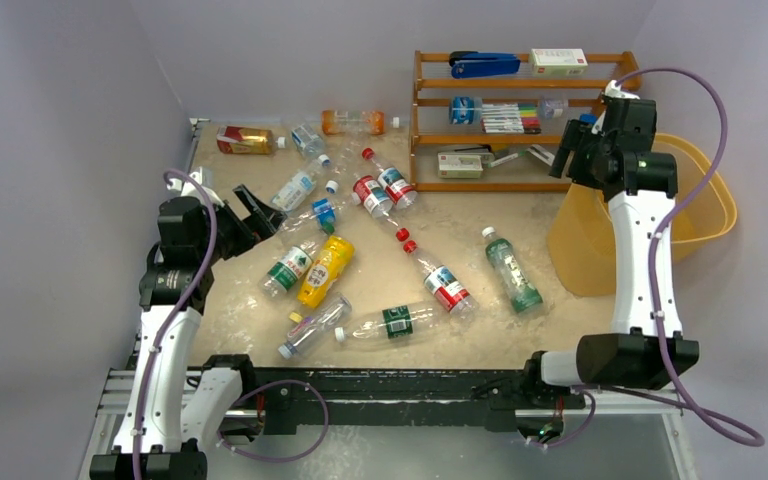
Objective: Put the plastic bottles in the bin
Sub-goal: Adjust the trash bin at the center of the board.
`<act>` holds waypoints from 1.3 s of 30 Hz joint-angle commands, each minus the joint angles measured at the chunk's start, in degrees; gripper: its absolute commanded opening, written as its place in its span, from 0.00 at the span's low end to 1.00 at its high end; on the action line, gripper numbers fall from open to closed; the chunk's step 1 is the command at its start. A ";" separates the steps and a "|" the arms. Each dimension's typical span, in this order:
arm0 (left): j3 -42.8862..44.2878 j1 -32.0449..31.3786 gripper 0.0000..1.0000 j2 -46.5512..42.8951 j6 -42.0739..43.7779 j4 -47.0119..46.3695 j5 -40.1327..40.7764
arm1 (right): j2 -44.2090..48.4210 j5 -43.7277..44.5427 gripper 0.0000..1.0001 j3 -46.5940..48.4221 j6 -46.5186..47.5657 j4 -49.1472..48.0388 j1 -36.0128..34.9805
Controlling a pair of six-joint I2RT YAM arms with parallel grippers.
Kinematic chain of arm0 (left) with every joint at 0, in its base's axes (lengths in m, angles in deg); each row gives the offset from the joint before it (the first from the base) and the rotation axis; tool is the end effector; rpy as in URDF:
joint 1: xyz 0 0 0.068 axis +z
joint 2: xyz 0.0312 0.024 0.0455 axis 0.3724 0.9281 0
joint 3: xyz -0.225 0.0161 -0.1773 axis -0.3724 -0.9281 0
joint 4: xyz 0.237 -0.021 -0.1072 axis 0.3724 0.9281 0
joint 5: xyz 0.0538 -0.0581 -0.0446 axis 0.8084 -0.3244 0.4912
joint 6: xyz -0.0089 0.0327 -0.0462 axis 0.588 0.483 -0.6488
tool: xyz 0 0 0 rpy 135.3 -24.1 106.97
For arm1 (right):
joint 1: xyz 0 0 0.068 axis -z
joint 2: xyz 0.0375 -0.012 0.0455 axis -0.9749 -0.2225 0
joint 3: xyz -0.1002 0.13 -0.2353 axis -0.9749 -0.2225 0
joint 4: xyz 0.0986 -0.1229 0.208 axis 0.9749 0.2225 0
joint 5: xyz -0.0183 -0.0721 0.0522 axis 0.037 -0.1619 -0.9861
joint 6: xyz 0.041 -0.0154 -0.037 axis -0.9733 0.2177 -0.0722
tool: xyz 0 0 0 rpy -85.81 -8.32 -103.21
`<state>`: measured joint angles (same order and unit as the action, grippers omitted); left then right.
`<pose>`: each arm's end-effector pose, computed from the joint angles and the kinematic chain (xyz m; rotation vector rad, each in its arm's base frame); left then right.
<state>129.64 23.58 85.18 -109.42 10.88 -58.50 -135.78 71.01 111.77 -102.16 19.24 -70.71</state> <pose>0.1637 -0.0068 0.3444 -0.5095 2.0258 -0.6740 0.2697 -0.0352 0.4550 0.4207 2.1134 -0.0672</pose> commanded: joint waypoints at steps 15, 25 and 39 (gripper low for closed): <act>0.58 -0.31 0.99 0.77 2.15 -2.00 0.59 | -4.07 -4.31 0.25 1.44 2.60 -3.52 1.74; 0.63 -0.31 0.99 1.84 2.48 -2.72 0.79 | -7.13 -7.78 0.00 9.24 2.71 -2.18 1.74; 0.46 -0.28 0.99 2.70 2.65 -2.92 1.26 | -12.58 -15.04 0.00 14.21 0.22 -6.49 -1.59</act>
<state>129.62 23.58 87.71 -108.34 10.67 -57.84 -147.74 61.55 123.73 -99.34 18.10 -69.25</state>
